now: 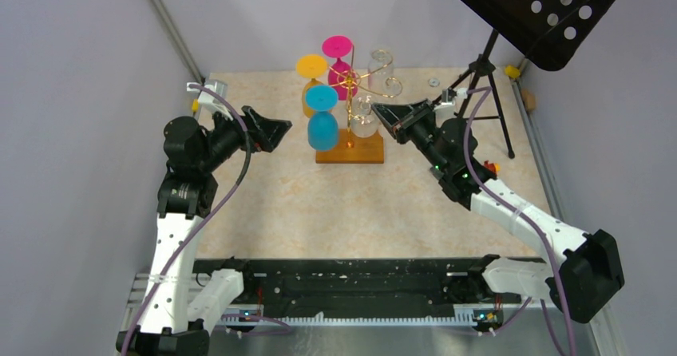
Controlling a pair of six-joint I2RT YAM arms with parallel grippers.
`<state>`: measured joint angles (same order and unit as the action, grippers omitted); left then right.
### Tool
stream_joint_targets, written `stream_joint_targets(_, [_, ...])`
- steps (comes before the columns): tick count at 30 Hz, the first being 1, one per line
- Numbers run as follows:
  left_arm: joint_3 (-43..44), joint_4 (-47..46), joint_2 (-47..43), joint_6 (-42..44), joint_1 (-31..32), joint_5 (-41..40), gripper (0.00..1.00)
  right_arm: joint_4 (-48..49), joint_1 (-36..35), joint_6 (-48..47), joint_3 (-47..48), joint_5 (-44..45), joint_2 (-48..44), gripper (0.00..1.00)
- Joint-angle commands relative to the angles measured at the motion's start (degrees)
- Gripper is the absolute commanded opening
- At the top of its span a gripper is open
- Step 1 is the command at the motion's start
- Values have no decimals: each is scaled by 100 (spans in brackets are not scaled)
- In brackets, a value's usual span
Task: Take the wine glass off the wine glass rack
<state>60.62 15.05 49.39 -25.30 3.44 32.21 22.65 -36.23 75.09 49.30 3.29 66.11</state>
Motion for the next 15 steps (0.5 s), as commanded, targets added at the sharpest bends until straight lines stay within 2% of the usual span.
stream_joint_targets(1, [-15,-51,-8,78,17,-87,98,-156,-73,-81,330,131,-119,0])
stream_joint_targets(15, [-6,-2,9,69,17,-180,98,-309,-77,-431,599,-304,-298,0])
